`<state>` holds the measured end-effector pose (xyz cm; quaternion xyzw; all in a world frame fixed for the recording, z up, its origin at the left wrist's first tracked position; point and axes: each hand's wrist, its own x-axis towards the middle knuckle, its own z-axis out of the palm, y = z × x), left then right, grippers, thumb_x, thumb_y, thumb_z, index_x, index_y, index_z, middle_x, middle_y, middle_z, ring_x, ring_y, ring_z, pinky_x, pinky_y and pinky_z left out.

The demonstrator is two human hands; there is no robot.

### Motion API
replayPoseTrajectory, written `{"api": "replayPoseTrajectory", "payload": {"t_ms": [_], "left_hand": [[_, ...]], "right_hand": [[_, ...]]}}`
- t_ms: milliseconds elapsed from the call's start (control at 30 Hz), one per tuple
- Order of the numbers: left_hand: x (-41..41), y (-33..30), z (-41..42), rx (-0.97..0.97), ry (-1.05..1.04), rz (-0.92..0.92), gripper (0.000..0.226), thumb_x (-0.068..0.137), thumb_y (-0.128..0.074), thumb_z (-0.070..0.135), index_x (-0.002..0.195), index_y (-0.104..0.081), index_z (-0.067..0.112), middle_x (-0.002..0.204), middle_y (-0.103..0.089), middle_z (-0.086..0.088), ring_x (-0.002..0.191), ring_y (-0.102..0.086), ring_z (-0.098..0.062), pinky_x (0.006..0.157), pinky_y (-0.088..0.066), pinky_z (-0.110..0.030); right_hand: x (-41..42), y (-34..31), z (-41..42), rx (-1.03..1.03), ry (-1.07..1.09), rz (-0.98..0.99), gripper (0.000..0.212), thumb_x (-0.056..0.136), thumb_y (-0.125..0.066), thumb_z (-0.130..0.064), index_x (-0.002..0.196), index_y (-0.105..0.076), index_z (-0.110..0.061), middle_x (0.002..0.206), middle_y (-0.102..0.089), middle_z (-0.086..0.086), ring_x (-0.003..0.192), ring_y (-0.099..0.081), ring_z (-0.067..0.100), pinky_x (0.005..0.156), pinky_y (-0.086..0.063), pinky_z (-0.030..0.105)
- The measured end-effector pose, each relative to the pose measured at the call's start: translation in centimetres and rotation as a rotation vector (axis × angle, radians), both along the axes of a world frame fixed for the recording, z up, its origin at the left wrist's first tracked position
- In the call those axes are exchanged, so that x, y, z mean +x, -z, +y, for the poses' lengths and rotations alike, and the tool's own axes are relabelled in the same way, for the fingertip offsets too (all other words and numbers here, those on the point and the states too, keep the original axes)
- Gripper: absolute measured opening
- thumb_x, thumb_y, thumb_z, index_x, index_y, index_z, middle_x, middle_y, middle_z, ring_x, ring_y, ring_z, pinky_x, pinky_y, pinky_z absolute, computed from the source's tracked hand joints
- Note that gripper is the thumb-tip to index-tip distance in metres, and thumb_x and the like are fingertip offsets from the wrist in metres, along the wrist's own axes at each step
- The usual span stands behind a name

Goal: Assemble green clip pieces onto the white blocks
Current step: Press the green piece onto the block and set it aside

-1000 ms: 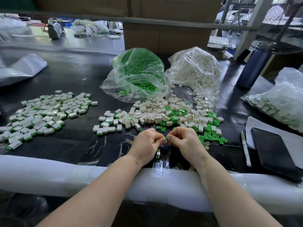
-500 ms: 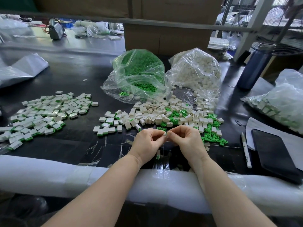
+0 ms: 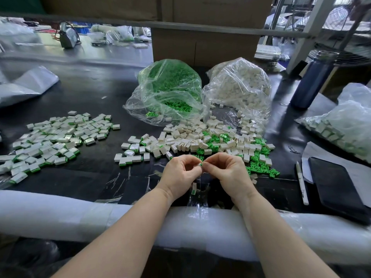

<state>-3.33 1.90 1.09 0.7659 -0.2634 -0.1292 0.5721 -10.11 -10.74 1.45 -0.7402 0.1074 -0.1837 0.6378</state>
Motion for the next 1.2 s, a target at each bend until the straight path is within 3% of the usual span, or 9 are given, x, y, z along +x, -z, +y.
{"api": "replayPoseTrajectory", "payload": {"t_ms": [67, 167, 333, 433, 533, 633, 733, 1000, 1200], "left_hand": [[0.03, -0.04, -0.04, 0.006, -0.015, -0.015, 0.009, 0.083, -0.061, 0.005, 0.082, -0.066, 0.013, 0.078, -0.063, -0.002, 0.070, -0.058, -0.010, 0.072, -0.051, -0.022], [0.08, -0.24, -0.03, 0.005, -0.036, -0.053, 0.008, 0.084, -0.062, 0.004, 0.084, -0.066, 0.011, 0.093, -0.056, -0.002, 0.073, -0.054, -0.006, 0.067, -0.045, -0.008], [-0.07, -0.57, 0.03, -0.061, 0.024, 0.009, 0.016, 0.085, -0.063, 0.005, 0.083, -0.066, 0.020, 0.109, -0.045, -0.003, 0.087, -0.055, -0.013, 0.085, -0.051, -0.023], [-0.20, -0.57, -0.03, -0.073, 0.063, 0.050, 0.014, 0.084, -0.064, 0.006, 0.086, -0.064, 0.019, 0.113, -0.040, -0.003, 0.091, -0.057, -0.022, 0.089, -0.052, -0.031], [-0.17, -0.39, -0.03, -0.043, 0.092, 0.023, 0.013, 0.085, -0.064, 0.006, 0.089, -0.065, 0.019, 0.110, -0.038, 0.001, 0.098, -0.053, -0.016, 0.091, -0.050, -0.029], [-0.21, -0.36, 0.01, -0.019, 0.123, -0.019, 0.018, 0.085, -0.063, 0.007, 0.088, -0.065, 0.024, 0.107, -0.038, 0.006, 0.106, -0.048, -0.011, 0.094, -0.046, -0.024], [-0.23, -0.31, 0.02, -0.001, 0.144, -0.031, 0.021, 0.085, -0.061, 0.005, 0.087, -0.062, 0.027, 0.109, -0.038, 0.003, 0.105, -0.049, -0.016, 0.098, -0.045, -0.030], [-0.22, 0.04, -0.10, 0.014, 0.182, -0.068, 0.030, 0.085, -0.058, 0.004, 0.080, -0.057, 0.033, 0.103, -0.037, 0.008, 0.085, -0.046, -0.001, 0.078, -0.040, -0.009], [-0.30, 0.02, -0.16, 0.018, 0.193, -0.071, 0.029, 0.086, -0.058, 0.004, 0.079, -0.056, 0.033, 0.104, -0.037, 0.005, 0.082, -0.045, -0.002, 0.073, -0.039, -0.007]], "right_hand": [[-0.05, -0.01, 0.04, -0.002, -0.004, 0.001, 0.015, 0.080, -0.070, -0.004, 0.071, -0.070, -0.016, 0.072, -0.070, 0.010, 0.069, -0.066, 0.024, 0.072, -0.056, 0.041], [-0.04, -0.01, 0.02, 0.027, 0.020, -0.021, 0.011, 0.084, -0.066, -0.005, 0.077, -0.070, -0.012, 0.078, -0.070, 0.014, 0.075, -0.067, 0.029, 0.075, -0.056, 0.042], [0.09, -0.15, 0.43, 0.112, -0.040, 0.003, 0.011, 0.091, -0.057, -0.015, 0.091, -0.067, -0.012, 0.086, -0.070, 0.011, 0.079, -0.066, 0.019, 0.071, -0.057, 0.028], [0.11, -0.27, 0.63, 0.011, -0.141, 0.059, 0.020, 0.092, -0.052, -0.023, 0.087, -0.070, -0.016, 0.074, -0.065, 0.005, 0.070, -0.059, 0.011, 0.065, -0.049, 0.022], [0.10, -0.32, 0.52, 0.052, -0.170, 0.069, 0.018, 0.091, -0.055, -0.019, 0.086, -0.071, -0.011, 0.066, -0.066, -0.003, 0.062, -0.057, 0.006, 0.059, -0.046, 0.015], [0.01, -0.27, 0.33, 0.072, -0.154, 0.075, 0.017, 0.089, -0.058, -0.014, 0.093, -0.072, -0.004, 0.069, -0.065, 0.005, 0.061, -0.056, 0.005, 0.057, -0.045, 0.013], [-0.07, -0.40, 0.31, 0.071, -0.141, 0.074, 0.015, 0.088, -0.059, -0.013, 0.089, -0.072, -0.004, 0.069, -0.060, 0.012, 0.058, -0.050, 0.006, 0.055, -0.042, 0.013], [-0.27, -0.51, 0.25, 0.097, -0.123, 0.068, 0.016, 0.087, -0.062, -0.010, 0.088, -0.072, 0.003, 0.063, -0.059, 0.010, 0.051, -0.048, 0.004, 0.052, -0.041, 0.013], [-0.27, -0.45, 0.22, 0.116, -0.125, 0.055, 0.016, 0.086, -0.062, -0.009, 0.085, -0.072, 0.004, 0.058, -0.058, 0.007, 0.051, -0.048, 0.005, 0.051, -0.040, 0.014]]}}
